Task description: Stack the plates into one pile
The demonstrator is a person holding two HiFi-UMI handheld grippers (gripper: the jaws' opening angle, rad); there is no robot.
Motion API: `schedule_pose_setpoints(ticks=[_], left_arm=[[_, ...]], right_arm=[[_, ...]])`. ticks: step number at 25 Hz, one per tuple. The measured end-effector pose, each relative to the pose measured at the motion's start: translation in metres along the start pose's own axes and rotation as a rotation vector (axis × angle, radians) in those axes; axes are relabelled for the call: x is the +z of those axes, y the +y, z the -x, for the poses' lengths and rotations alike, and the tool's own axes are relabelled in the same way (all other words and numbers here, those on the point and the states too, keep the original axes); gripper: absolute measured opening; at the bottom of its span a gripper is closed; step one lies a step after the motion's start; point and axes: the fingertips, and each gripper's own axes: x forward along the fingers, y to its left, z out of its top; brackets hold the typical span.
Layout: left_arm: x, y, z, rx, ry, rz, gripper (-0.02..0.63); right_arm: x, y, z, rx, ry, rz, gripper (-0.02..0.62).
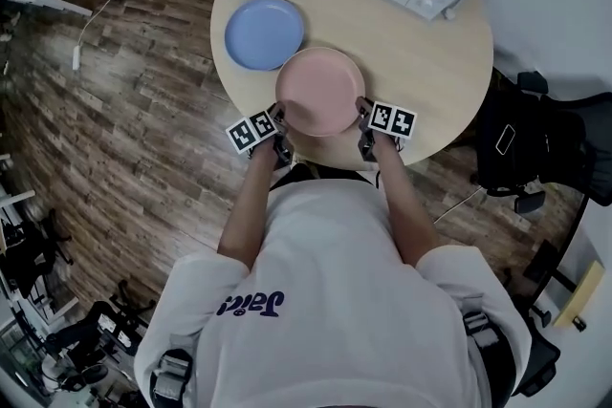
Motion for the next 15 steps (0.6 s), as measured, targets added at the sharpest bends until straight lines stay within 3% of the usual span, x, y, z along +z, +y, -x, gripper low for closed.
schedule_pose_setpoints(ticks=[9,15], left_arm=[[0.028,0.011,0.035,0.029,-0.129,0.052,0.035],[0.068,0.02,0.056,0.059,-0.22,0.051,0.035]], right_arm=[[0.021,0.049,-0.017,0.089,0.017,0.086,0.048],[0.05,0.101,-0.032,0.165,-0.003,0.138,0.048]])
